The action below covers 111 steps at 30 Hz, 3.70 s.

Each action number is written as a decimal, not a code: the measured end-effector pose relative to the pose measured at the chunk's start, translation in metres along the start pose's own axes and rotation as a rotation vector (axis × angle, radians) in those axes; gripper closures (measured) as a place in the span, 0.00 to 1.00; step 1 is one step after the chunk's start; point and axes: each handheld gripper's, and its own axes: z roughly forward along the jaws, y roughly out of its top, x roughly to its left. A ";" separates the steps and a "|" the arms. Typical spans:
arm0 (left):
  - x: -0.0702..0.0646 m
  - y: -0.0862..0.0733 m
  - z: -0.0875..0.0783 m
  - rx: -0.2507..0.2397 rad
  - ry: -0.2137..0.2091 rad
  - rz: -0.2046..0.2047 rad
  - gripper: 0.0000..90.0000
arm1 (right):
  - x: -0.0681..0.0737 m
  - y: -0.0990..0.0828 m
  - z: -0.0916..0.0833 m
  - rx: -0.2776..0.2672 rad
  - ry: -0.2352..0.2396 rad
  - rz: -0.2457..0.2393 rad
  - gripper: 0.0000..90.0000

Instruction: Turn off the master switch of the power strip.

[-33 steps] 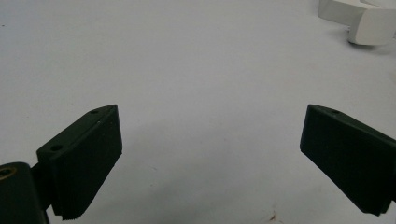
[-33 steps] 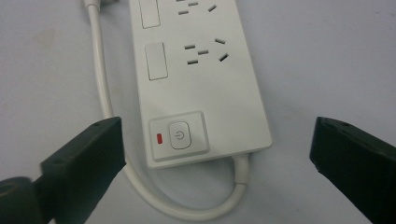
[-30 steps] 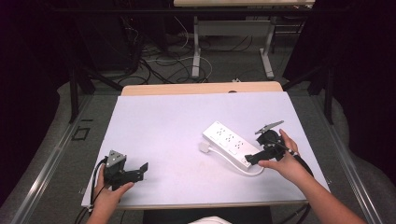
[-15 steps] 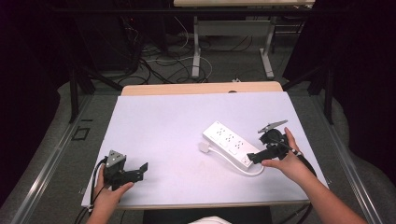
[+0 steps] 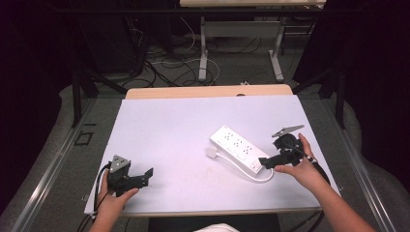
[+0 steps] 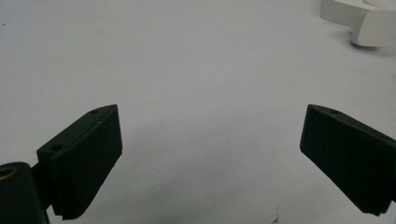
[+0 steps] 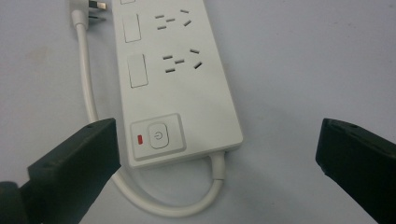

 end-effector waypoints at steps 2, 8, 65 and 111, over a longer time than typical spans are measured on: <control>0.000 0.000 -0.001 -0.004 0.001 -0.007 0.06 | -0.003 -0.002 0.000 0.000 0.005 -0.006 0.00; 0.000 0.001 -0.002 -0.020 0.009 -0.015 0.05 | -0.009 -0.009 -0.001 -0.046 -0.005 0.020 0.00; 0.000 -0.001 -0.002 -0.061 0.007 -0.021 0.01 | -0.037 -0.084 -0.012 -0.297 -0.135 0.157 0.00; 0.004 -0.002 -0.003 -0.048 0.015 -0.038 0.01 | -0.046 -0.111 0.006 -0.297 -0.163 0.189 0.00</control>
